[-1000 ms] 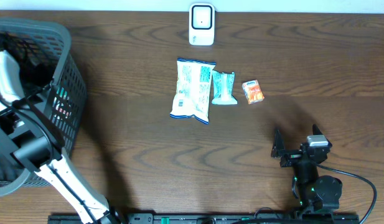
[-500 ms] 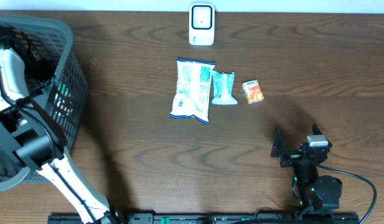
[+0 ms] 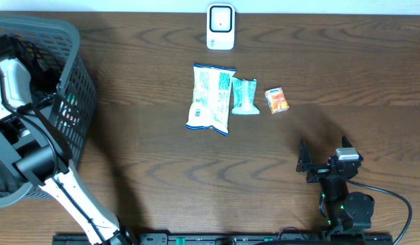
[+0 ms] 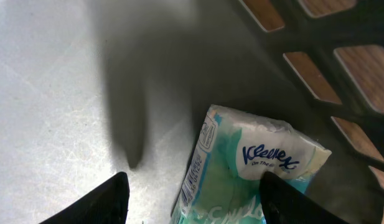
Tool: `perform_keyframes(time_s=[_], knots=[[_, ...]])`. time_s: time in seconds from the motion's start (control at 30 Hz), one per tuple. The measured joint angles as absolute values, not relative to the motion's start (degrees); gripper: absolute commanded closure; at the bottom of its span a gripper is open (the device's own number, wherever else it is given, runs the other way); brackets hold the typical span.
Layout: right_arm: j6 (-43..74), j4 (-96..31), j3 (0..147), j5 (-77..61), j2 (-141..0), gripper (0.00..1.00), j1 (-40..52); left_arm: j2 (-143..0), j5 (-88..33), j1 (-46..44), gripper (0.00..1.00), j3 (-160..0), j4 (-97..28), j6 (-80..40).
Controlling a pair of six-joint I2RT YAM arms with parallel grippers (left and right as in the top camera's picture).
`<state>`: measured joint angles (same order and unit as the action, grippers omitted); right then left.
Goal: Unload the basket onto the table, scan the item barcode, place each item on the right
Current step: 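Grasp the white-and-teal Kleenex pack in the basket with the left gripper, then lift the teal Kleenex pack out and hold it under the scanner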
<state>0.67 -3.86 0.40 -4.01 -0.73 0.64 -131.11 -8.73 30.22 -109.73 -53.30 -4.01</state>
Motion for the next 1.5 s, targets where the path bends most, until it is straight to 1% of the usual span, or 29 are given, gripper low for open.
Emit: perform_keyframes(time_s=[0.1, 0.17, 0.23, 0.27, 0.33, 0.57, 0.77, 1.0, 1.23, 1.5], knots=[[0.7, -3.9, 0.4, -4.0, -0.7, 0.01, 0.6, -130.3, -10.1, 30.5, 0.34, -107.8, -51.1, -4.0], [0.7, -3.9, 0.4, -4.0, -0.7, 0.01, 0.6, -129.9, -11.7, 30.7, 0.42, -106.5, -49.7, -4.0], [0.7, -3.9, 0.4, -4.0, -0.7, 0.01, 0.6, -129.6, -13.5, 31.0, 0.63, -105.6, -48.6, -4.3], [0.7, -3.9, 0.4, -4.0, -0.7, 0.01, 0.6, -129.5, -14.8, 31.0, 0.76, -105.2, -48.1, -4.4], [0.7, -3.9, 0.4, -4.0, -0.7, 0.01, 0.6, -129.4, -16.9, 31.0, 0.92, -105.0, -47.9, -4.4], [0.7, -3.9, 0.4, -4.0, -0.7, 0.01, 0.6, -129.1, -18.1, 31.5, 0.93, -104.8, -48.4, -4.7], [0.7, -3.9, 0.4, -4.0, -0.7, 0.01, 0.6, -128.2, -19.4, 33.0, 0.93, -104.1, -51.1, -7.7], [0.7, -3.9, 0.4, -4.0, -0.7, 0.01, 0.6, -122.6, -17.5, 36.9, 0.93, -101.2, -55.3, -9.5], [0.7, -3.9, 0.4, -4.0, -0.7, 0.01, 0.6, -106.7, -16.9, 37.4, 0.93, -100.9, -55.8, -10.8], [0.7, -3.9, 0.4, -4.0, -0.7, 0.01, 0.6, -90.2, -23.4, 37.3, 0.93, -101.0, -56.3, -11.0]])
